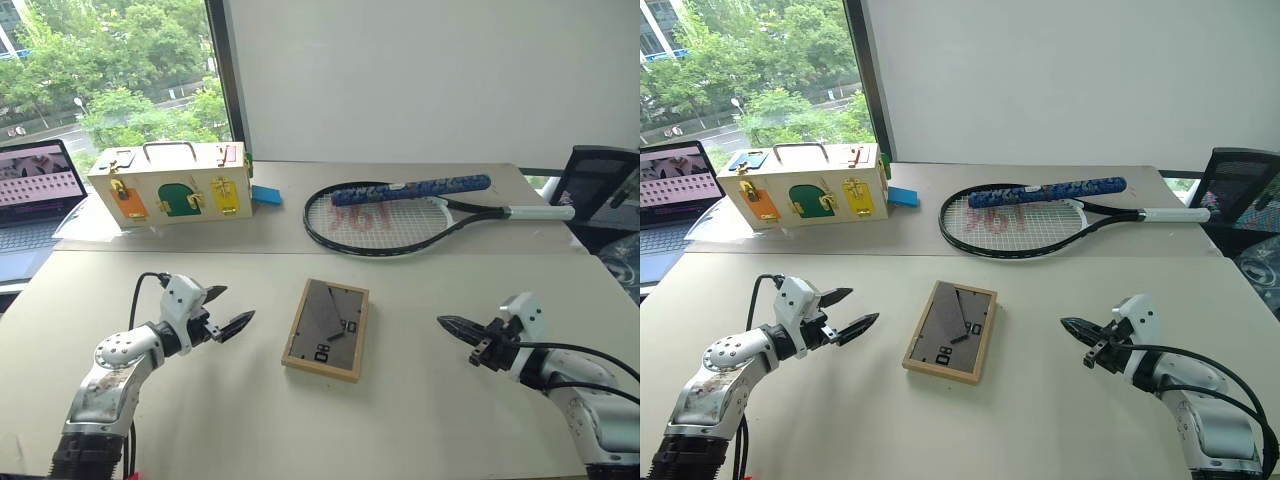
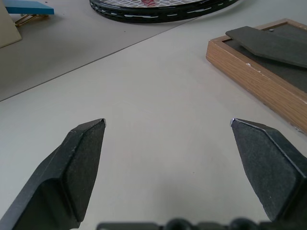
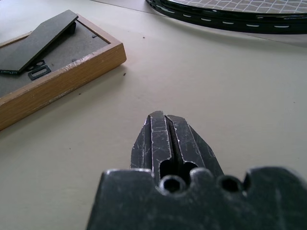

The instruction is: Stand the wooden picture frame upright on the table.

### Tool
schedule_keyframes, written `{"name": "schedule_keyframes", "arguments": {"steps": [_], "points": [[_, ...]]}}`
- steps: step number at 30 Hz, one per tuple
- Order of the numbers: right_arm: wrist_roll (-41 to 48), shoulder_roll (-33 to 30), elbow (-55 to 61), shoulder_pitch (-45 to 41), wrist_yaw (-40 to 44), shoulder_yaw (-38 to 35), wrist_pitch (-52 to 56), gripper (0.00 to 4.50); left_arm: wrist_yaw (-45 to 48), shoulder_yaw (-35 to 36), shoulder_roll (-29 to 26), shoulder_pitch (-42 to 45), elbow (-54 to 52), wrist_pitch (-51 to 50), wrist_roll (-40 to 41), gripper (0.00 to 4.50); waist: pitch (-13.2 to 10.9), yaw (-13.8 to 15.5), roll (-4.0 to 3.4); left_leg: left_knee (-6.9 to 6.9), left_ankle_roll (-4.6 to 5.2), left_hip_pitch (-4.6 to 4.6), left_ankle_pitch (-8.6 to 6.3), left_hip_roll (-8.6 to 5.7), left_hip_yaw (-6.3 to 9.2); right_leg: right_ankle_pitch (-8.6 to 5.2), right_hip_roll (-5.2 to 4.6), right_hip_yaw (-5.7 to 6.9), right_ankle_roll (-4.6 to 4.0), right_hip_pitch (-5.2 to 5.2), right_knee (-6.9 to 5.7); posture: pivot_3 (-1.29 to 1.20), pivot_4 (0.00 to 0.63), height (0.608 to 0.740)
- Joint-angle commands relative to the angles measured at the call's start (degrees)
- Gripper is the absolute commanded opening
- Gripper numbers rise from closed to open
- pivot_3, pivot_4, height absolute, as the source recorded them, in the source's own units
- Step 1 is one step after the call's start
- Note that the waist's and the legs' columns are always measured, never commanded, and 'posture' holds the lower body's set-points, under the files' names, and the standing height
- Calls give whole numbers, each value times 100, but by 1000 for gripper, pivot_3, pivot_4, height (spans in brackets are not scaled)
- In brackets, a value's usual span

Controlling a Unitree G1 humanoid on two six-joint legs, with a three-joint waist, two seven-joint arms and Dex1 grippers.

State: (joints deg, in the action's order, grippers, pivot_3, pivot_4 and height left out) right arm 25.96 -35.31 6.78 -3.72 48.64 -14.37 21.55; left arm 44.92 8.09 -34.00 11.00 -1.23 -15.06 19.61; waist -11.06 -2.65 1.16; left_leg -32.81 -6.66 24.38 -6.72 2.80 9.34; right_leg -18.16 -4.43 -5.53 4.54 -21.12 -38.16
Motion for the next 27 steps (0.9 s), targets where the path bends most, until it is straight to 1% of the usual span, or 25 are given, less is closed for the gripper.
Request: {"name": "schedule_keyframes", "arguments": {"steps": [1,3,4,6,9,11,12,15,16,17,21,23,27], "points": [[108,-262,334,-9,206,-30,23,55,354,105,-183,143,-120,-90,289,4500,0,0,0,0,0,0,0,0,0,0,0,0,0,0,0,0,150,722],[320,-559,718,-118,396,31,435,55,748,249,-367,278,-255,-491,757,4500,-3,-1,-5,-1,0,3,0,0,0,0,0,0,0,-2,-1,0,150,722],[386,-684,833,-200,460,70,587,55,851,272,-442,347,-287,-619,869,4500,-3,-2,-5,-1,0,5,0,0,0,0,0,0,1,-3,-2,0,150,722],[411,-963,1054,-485,565,294,877,55,984,107,-690,476,-255,-811,755,4500,-3,-24,-5,-1,0,1,0,0,1,-2,1,0,3,-3,-4,0,150,722],[426,-1196,1237,-788,641,577,1216,55,1281,-105,-896,489,-228,-765,642,4500,-2,-30,-5,0,1,-3,1,0,0,-5,1,0,8,1,-2,0,150,722],[252,-1347,1343,-1096,721,964,1355,0,1477,-257,-953,512,-203,-785,632,3979,-3,-24,-5,2,1,0,0,0,0,-5,0,1,8,2,5,0,150,722],[215,-1365,1354,-1198,714,1073,1392,0,1524,-280,-939,538,-193,-783,659,3842,-3,-15,-5,2,2,4,0,0,-1,-5,-1,0,8,-1,8,0,150,722],[142,-1171,1251,-1501,605,1363,1381,0,1740,-322,-938,733,-267,-1110,966,2732,-3,3,-4,2,2,12,0,0,0,-4,0,2,7,-8,8,0,150,722],[107,-1137,1201,-1533,629,1459,1340,0,1821,-364,-952,773,-278,-1162,1002,2506,-3,13,-4,1,2,14,0,0,1,-4,0,3,7,-9,7,0,150,722],[42,-1109,1137,-1538,658,1549,1260,0,1887,-421,-962,810,-272,-1185,990,2110,-3,18,-4,-1,2,16,0,0,3,-5,0,7,7,-9,7,0,150,722],[-343,-1096,914,-1487,678,1845,984,0,1974,-702,-941,971,-180,-1117,739,705,-3,19,-4,-2,2,20,0,0,3,-4,-1,8,7,-9,8,0,150,722],[-744,-1088,641,-1523,563,2094,766,0,1948,-1035,-904,1100,13,-878,347,89,-3,12,-4,-2,2,20,0,0,2,-4,-1,8,7,-12,7,0,150,722],[-1164,-787,122,-1768,399,2419,516,0,1877,-1649,-738,1257,125,-679,-219,89,-3,4,-4,-3,3,18,1,0,2,-4,0,7,8,-12,5,0,150,722]]}}
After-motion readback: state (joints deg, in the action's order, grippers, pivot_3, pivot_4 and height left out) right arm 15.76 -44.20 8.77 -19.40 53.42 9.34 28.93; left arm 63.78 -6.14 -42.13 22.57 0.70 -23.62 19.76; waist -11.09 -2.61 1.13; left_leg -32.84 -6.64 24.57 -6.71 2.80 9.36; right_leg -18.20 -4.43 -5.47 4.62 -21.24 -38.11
